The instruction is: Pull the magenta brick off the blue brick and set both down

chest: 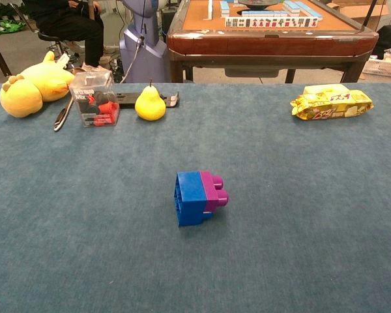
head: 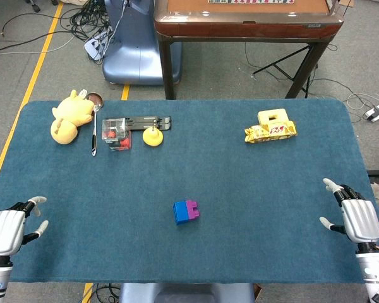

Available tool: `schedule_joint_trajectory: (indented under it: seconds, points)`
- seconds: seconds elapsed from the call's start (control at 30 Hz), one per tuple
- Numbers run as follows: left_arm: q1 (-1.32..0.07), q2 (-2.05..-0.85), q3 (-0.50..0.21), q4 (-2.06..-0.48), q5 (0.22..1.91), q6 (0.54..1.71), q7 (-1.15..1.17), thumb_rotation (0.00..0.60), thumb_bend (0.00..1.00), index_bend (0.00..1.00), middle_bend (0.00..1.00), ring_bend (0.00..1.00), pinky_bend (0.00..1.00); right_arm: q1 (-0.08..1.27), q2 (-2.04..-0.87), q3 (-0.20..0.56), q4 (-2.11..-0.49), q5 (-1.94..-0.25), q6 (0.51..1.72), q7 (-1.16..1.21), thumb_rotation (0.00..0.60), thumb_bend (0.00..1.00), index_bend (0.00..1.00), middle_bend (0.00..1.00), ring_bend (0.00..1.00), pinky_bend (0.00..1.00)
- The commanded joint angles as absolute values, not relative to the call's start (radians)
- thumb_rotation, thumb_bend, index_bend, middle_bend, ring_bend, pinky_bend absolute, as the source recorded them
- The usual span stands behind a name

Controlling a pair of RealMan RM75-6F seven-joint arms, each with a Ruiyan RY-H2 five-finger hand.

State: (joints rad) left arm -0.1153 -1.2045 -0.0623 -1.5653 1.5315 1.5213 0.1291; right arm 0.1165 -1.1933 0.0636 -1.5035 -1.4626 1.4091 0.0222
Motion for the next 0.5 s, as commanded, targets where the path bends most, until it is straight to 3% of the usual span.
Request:
schedule_joint_trajectory:
  seconds: [0.03,0.3,0.5]
  points:
    - [-0.117,-1.205,-0.063,-1.568,1.531,1.520,0.128,0.600,0.26,0.40,0.52,0.51,0.72,0.114,-1.194,0.062,-1.504,-1.461,1.410,0.021,0.600,0.00,0.18,0.30,0.22,0.37]
    - [-0.146,-1.205,-0.071,-1.633,1.541,1.491,0.114,0.600,0.24,0.39,0.51,0.51,0.72,0.114,-1.179,0.070,-1.512,-1.465,1.420,0.027,0.600,0.00,0.19,0.31,0.23,0.37]
    - [-0.208,-1.206,-0.088,-1.707,1.574,1.436,0.142,0.600,0.11,0.35,0.54,0.56,0.80,0.114,-1.164,0.078,-1.529,-1.470,1.434,0.022,0.600,0.00,0.19,0.32,0.24,0.42]
